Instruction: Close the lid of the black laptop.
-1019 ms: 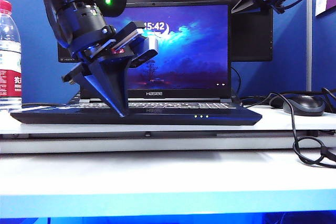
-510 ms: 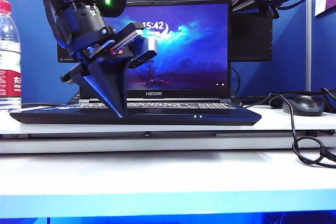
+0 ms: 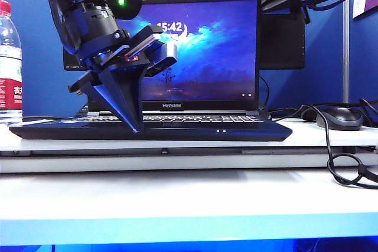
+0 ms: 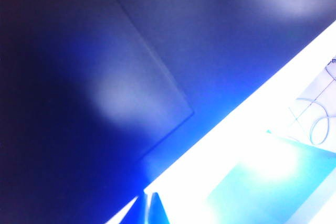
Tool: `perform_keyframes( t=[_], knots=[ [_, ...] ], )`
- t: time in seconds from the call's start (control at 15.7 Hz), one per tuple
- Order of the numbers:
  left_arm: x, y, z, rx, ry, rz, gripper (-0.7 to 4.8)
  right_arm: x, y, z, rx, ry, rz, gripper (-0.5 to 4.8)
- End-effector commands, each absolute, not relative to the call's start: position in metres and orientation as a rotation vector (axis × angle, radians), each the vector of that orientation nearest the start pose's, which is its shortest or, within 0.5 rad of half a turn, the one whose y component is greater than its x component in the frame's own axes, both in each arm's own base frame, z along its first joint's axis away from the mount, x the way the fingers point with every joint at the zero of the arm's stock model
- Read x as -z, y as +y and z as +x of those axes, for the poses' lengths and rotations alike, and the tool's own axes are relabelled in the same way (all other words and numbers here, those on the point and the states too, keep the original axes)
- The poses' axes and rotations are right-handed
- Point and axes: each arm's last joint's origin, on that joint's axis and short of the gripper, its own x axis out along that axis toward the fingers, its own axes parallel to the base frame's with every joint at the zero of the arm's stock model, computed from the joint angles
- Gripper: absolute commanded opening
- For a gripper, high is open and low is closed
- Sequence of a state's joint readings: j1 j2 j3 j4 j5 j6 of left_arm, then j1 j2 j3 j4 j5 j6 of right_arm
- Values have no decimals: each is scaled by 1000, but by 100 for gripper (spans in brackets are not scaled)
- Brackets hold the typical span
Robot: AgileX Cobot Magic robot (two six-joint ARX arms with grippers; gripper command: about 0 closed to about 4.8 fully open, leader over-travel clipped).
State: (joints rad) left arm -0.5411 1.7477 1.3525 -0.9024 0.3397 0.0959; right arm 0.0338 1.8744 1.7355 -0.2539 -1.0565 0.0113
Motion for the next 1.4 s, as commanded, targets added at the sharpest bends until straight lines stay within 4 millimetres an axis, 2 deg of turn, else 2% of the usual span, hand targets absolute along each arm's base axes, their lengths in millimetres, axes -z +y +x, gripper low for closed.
perform_keyframes(
  t=[0.06,0.32,0.64,1.08,1.4],
  knots=[
    [-234,-185,290,807,1269,213,23,-347,53,417,-1199,411,244,-1],
    [-234,-185,289,807,1270,213,23,-343,54,413,-1248,458,277,-1],
    [-234,-185,289,807,1272,214,23,-327,53,399,-1268,571,271,-1],
    [-234,-185,289,810,1269,214,23,-314,64,380,-1330,693,250,-1],
    [-243,-189,282,1002,1256,113,21,-316,66,379,-1340,673,232,-1]
  ],
)
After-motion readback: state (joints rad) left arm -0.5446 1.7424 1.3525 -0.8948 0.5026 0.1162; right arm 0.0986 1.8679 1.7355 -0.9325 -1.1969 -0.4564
